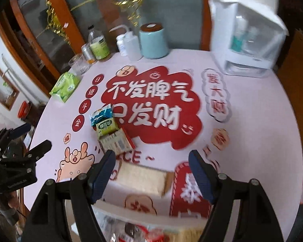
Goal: Organize snacks
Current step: 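Grasp the beige wafer pack with the right gripper while the left reaches the white printed bag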
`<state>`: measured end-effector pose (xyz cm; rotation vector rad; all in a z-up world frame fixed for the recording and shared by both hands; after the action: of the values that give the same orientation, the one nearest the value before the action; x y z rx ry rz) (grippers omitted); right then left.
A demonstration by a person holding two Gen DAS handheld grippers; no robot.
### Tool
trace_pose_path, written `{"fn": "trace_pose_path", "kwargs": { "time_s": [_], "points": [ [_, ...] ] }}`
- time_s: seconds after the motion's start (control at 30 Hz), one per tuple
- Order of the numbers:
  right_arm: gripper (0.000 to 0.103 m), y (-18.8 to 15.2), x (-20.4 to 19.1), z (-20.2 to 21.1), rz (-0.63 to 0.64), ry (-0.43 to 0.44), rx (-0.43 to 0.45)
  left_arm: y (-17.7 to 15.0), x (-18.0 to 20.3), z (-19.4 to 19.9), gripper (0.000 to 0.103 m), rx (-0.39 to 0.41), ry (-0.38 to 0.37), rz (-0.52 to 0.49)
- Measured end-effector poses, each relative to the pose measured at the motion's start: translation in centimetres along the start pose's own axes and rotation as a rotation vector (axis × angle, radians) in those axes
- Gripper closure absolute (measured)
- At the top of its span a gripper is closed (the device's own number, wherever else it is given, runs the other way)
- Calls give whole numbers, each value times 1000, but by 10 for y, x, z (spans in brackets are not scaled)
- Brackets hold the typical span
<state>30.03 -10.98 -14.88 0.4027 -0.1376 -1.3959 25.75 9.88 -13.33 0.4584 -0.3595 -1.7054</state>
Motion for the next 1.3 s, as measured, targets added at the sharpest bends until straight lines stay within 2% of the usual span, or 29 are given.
{"fn": "trace_pose_path", "kwargs": {
  "time_s": [0.1, 0.17, 0.27, 0.43, 0.6, 0.7, 0.8, 0.97, 1.07, 1.17, 1.3],
  "points": [
    [28, 11, -8, -31, 87, 28, -61, 14, -3, -28, 18, -38, 2, -11],
    [28, 10, -12, -50, 168, 32, -108, 19, -2, -48, 18, -71, -24, -27],
    [28, -6, -18, -80, 301, 51, -212, 20, 6, -79, 18, -127, -61, -66],
    [28, -45, -26, -113, 506, 88, -329, 13, 19, -114, 18, -187, -40, -137],
    [28, -71, -38, -129, 664, 104, -371, 5, 28, -127, 18, -202, -54, -173],
    [28, -76, -40, -140, 728, 63, -377, 3, 31, -134, 18, -220, -59, -177],
    [28, -79, -44, -144, 738, 94, -406, 4, 36, -137, 18, -227, -73, -186],
    [27, -86, -49, -153, 804, 71, -422, 3, 52, -142, 18, -241, -117, -239],
    [37, -85, -53, -153, 826, 54, -394, 1, 61, -150, 18, -259, -120, -279],
    [39, -82, -44, -153, 781, 42, -390, 0, 68, -158, 18, -275, -119, -303],
    [39, -68, -17, -153, 655, 18, -382, -1, 75, -171, 18, -299, -116, -317]
  ]
}}
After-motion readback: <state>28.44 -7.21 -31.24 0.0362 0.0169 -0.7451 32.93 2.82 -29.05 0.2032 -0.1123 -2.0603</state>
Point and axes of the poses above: each gripper's, at about its wrist camera, not at the fingertips, and z roughly against the way its jaws point, x to its right, y to its top, the point moved 7 cm from there along -z, roughly the way its jaws point, and after that the axes turned 4 degrees about -x, right-handed, at the moved point
